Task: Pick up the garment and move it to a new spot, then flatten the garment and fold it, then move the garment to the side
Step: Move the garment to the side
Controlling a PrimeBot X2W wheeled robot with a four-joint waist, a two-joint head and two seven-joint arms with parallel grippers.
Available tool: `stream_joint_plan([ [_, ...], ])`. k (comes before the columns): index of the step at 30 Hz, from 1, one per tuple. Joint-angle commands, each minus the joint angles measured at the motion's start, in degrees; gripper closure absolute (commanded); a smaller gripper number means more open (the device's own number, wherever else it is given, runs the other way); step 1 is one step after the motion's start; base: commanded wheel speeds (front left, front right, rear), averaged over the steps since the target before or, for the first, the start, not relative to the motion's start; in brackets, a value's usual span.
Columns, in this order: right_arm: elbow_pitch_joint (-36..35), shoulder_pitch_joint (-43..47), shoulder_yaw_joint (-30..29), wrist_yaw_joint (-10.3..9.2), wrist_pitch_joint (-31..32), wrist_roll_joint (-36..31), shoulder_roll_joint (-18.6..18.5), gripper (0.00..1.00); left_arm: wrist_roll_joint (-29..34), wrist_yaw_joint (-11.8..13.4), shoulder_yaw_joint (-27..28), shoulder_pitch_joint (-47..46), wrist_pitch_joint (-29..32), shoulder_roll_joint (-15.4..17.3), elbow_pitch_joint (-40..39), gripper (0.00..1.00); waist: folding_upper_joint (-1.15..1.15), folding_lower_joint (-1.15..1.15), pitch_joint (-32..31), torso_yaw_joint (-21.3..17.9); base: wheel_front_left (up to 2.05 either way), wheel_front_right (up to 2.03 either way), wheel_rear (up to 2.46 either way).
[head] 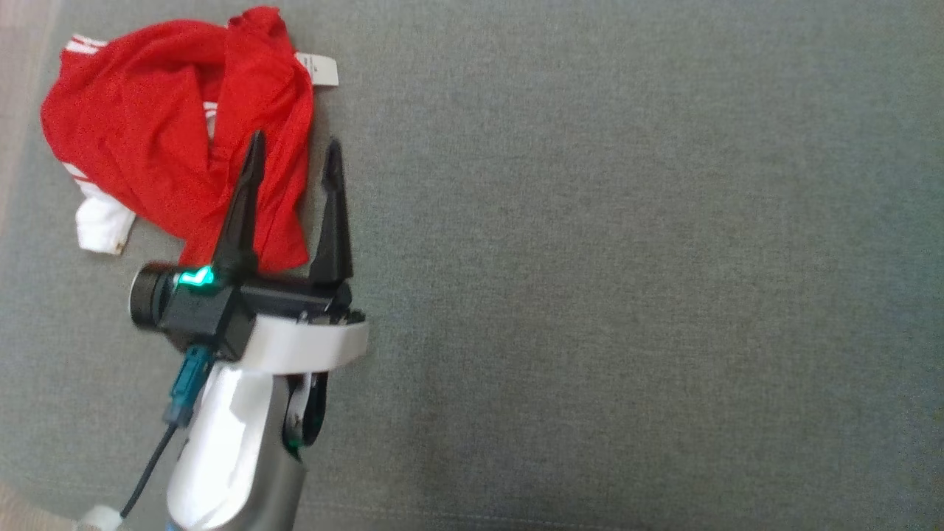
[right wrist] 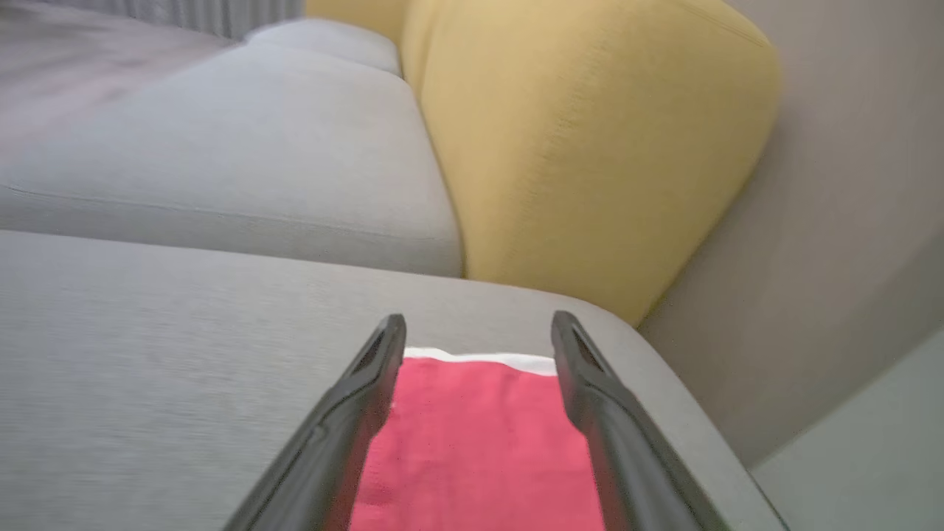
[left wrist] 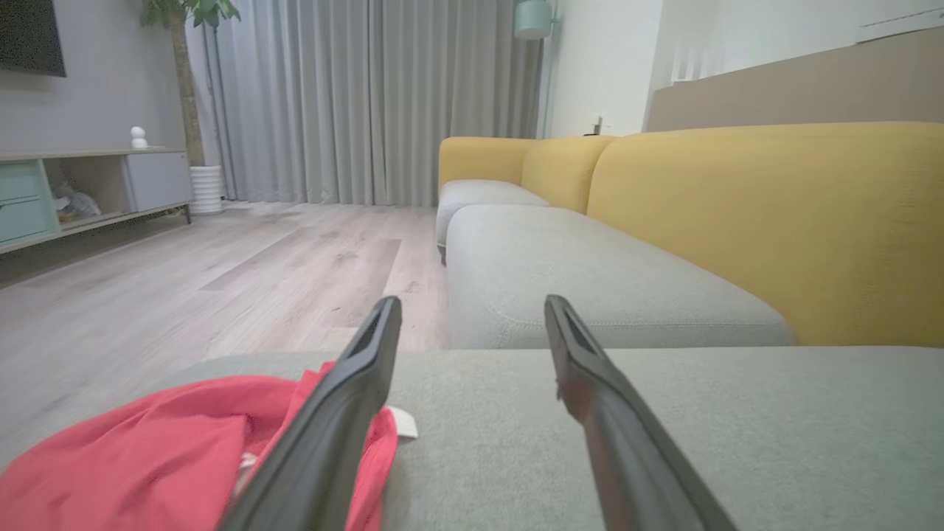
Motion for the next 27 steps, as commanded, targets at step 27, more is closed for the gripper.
stream_joint_plan([
  [27, -17.44, 19.37, 27.84, -0.04, -7.64, 12.30, 19.70, 0.00, 4.60, -2.17, 7.30, 11.79, -0.28, 2.59, 7.44, 0.00, 0.00, 0.00, -14.86, -1.65, 0.00, 0.00, 0.00],
])
